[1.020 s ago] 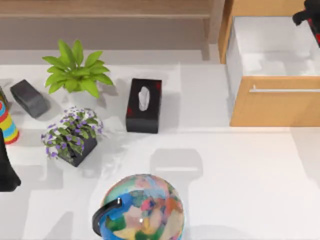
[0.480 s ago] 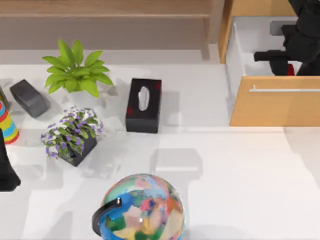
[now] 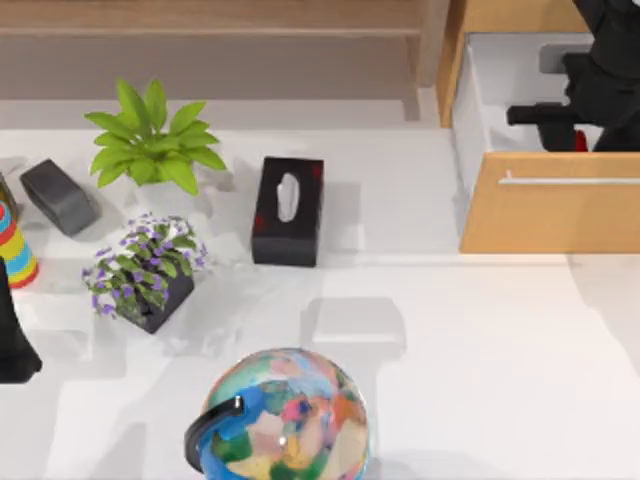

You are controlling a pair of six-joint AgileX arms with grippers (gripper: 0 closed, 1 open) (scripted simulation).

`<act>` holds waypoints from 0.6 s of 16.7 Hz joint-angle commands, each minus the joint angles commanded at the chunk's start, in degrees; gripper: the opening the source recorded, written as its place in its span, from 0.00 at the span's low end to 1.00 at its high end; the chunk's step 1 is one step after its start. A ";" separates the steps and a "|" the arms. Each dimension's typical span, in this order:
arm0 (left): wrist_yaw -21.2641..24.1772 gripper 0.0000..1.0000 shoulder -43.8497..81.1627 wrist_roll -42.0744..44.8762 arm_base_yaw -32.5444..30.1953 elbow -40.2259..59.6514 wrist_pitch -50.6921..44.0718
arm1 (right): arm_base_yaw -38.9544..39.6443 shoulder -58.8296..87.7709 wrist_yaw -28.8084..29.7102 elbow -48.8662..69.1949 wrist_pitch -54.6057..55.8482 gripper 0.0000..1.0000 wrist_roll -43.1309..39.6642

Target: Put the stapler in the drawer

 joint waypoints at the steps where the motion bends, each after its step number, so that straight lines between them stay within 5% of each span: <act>1: 0.00 1.00 0.00 0.00 0.00 0.00 0.00 | 0.04 0.04 -0.01 -0.28 0.29 0.00 0.00; 7: 0.00 1.00 0.00 0.00 0.00 0.00 0.00 | 0.14 0.12 0.01 -1.06 1.21 0.00 0.01; 10: 0.00 1.00 0.00 0.00 0.00 0.00 0.00 | 0.14 0.12 0.01 -1.06 1.21 0.23 0.01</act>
